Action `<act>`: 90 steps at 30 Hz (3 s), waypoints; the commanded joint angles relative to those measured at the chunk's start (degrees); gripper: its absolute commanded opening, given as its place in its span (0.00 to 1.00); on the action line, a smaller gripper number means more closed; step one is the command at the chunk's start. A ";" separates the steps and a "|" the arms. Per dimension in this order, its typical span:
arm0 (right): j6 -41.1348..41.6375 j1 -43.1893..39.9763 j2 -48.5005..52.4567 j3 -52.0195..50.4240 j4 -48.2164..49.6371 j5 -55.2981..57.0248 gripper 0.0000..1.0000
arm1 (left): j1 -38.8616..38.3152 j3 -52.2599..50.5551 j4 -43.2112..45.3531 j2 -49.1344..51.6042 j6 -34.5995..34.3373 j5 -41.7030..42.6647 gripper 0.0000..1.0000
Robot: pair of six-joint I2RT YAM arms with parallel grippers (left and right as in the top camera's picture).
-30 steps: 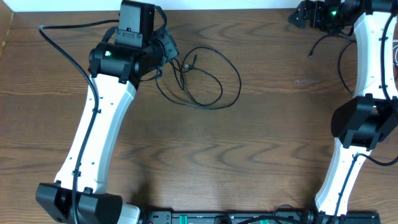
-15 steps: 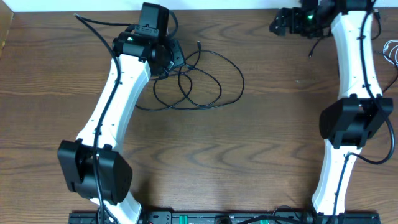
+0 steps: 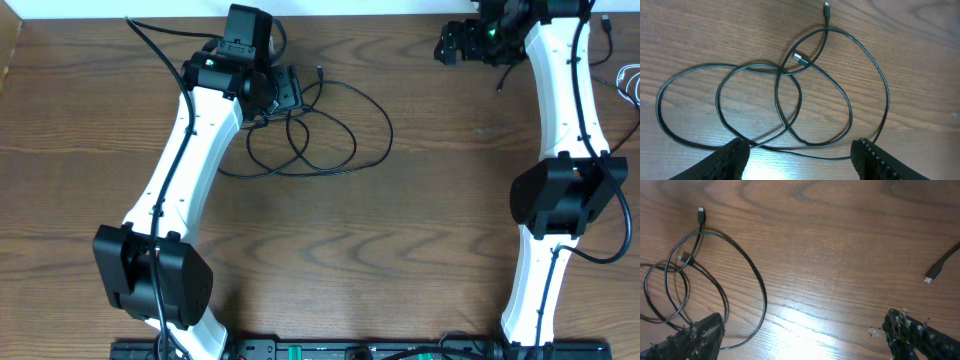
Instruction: Untangle cables
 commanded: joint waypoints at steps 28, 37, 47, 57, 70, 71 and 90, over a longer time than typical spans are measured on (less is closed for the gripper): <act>-0.68 0.02 -0.98 -0.26 -0.15 0.28 0.99 | -0.11 0.39 1.90 0.39 3.96 0.20 0.70; 2.71 0.02 -0.98 -0.26 0.50 -2.62 0.99 | 8.70 0.39 2.78 0.96 3.48 3.45 0.71; 4.31 3.17 -0.04 -0.31 4.46 -23.32 0.50 | 15.37 0.39 -0.50 0.44 4.37 5.44 0.71; 5.77 26.47 3.58 -0.31 6.10 6.95 0.49 | 19.50 0.39 -2.01 -1.84 4.46 5.40 0.71; 17.29 37.94 15.21 -0.31 6.08 13.55 0.62 | 23.28 0.39 -5.01 -2.80 5.44 4.57 0.71; 17.62 38.14 15.43 -0.31 6.38 13.55 0.63 | 23.43 0.39 -4.98 -2.80 5.46 4.57 0.71; 29.49 41.05 20.26 -0.96 5.66 18.88 0.41 | 24.00 0.39 -5.42 -2.80 5.42 4.57 0.71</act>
